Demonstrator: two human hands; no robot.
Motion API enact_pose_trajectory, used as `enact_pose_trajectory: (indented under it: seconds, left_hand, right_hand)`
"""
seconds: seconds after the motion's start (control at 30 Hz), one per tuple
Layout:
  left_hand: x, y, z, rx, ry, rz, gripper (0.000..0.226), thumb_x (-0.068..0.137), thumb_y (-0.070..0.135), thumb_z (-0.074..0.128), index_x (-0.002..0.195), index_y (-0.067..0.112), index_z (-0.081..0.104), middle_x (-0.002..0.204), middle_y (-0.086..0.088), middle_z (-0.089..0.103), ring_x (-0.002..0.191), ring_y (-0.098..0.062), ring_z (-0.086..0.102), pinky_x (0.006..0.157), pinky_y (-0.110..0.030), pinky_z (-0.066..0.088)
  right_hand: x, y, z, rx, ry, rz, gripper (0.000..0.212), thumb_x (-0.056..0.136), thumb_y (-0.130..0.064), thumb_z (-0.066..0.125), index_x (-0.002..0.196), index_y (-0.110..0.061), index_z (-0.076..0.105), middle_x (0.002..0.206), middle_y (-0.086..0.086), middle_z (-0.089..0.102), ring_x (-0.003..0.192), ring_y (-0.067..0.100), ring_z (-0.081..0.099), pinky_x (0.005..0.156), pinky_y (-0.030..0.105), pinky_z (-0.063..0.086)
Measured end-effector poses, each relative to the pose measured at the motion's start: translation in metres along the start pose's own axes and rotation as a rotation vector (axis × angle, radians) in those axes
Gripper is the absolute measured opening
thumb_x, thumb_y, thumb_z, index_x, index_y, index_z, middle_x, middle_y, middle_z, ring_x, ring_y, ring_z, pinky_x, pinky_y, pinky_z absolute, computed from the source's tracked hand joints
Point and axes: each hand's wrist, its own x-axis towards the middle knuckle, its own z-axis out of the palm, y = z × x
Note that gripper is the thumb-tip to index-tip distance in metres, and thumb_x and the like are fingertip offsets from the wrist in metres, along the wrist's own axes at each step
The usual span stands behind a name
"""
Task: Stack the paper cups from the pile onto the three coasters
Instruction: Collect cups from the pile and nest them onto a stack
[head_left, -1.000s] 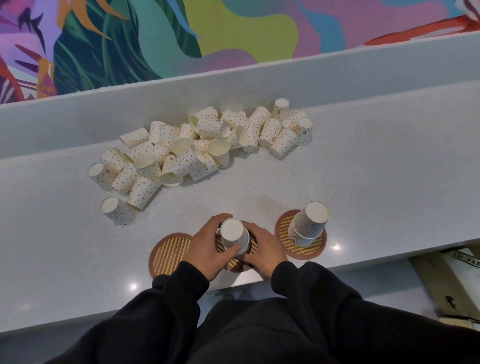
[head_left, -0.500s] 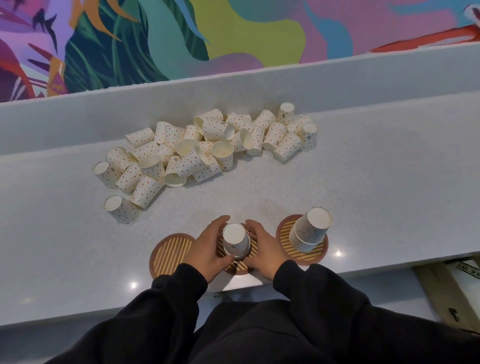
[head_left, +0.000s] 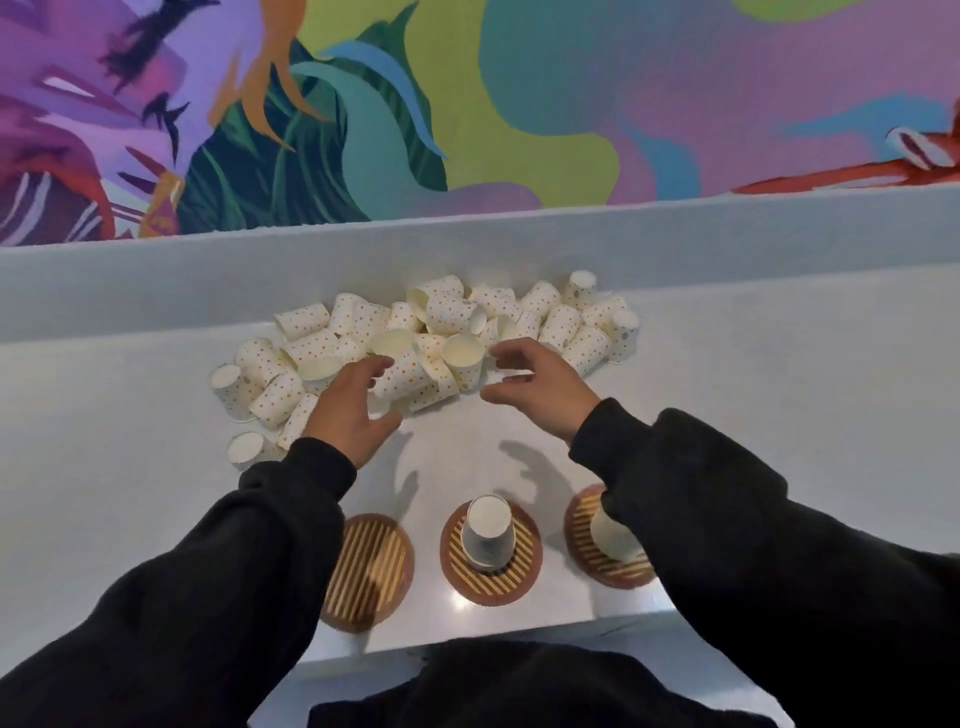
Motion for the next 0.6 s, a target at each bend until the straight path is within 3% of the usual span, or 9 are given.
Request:
enact_pose_trajectory:
  seconds: [0.13, 0.4, 0.6]
  left_hand:
    - [0.042, -0.002, -0.009, 0.000, -0.033, 0.028, 0.067, 0.085, 0.022, 0.079, 0.144, 0.022, 0.049, 0.139, -0.003, 0.054, 0.123, -0.020, 0.054, 0.102, -0.034, 0.045]
    - [0.101, -0.017, -0.002, 0.154, -0.222, -0.008, 0.089, 0.076, 0.033, 0.086, 0.151, 0.024, 0.038, 0.144, -0.006, 0.052, 0.129, -0.026, 0.051, 0.107, -0.042, 0.046]
    - [0.111, -0.038, 0.020, 0.310, -0.332, -0.009, 0.091, 0.076, 0.042, 0.082, 0.152, 0.026, 0.034, 0.143, -0.005, 0.051, 0.127, -0.029, 0.051, 0.102, -0.045, 0.048]
  right_hand:
    - [0.069, -0.016, -0.002, -0.193, 0.050, 0.009, 0.060, 0.085, -0.030, 0.083, 0.137, -0.019, 0.055, 0.135, 0.001, 0.060, 0.125, 0.019, 0.058, 0.101, 0.034, 0.048]
    - [0.169, -0.036, -0.005, -0.578, 0.055, 0.101, 0.066, 0.090, -0.037, 0.077, 0.144, -0.015, 0.048, 0.139, 0.010, 0.059, 0.123, 0.029, 0.058, 0.084, 0.030, 0.042]
    - [0.213, -0.021, 0.023, -0.732, -0.043, 0.209, 0.076, 0.082, -0.038, 0.084, 0.143, -0.015, 0.045, 0.134, 0.010, 0.061, 0.119, 0.031, 0.061, 0.098, 0.041, 0.053]
